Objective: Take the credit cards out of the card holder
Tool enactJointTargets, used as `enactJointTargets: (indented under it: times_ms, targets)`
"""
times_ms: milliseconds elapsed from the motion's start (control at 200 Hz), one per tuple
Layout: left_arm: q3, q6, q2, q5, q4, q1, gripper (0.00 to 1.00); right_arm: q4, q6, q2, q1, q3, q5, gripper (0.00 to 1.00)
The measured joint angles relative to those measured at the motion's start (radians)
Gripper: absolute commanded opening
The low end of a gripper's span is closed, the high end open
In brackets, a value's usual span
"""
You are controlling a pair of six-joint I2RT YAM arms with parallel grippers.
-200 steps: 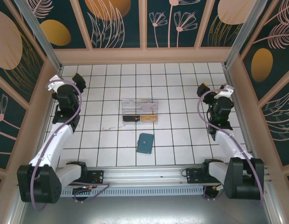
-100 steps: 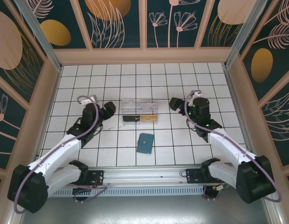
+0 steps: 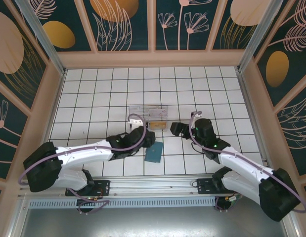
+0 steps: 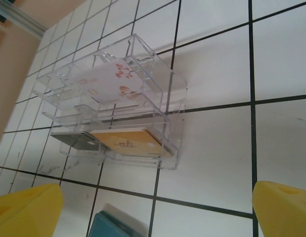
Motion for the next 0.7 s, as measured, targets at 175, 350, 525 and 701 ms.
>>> enactJointTargets:
  times_ms: [175, 350, 525, 701]
  targets:
    - [0.019, -0.025, 0.057, 0.013, -0.064, -0.075, 0.37, -0.026, 0.013, -0.108, 0.000, -0.034, 0.000, 0.99]
    - [0.051, -0.038, 0.091, 0.027, -0.130, -0.125, 0.32, -0.049, 0.024, -0.155, 0.000, -0.076, 0.000, 0.99]
    - [0.097, -0.038, 0.160, 0.026, -0.182, -0.151, 0.30, -0.055, 0.042, -0.164, 0.000, -0.104, 0.000, 0.99]
    - [0.135, -0.027, 0.216, 0.018, -0.204, -0.157, 0.36, -0.055, 0.045, -0.164, 0.000, -0.105, 0.000, 0.99]
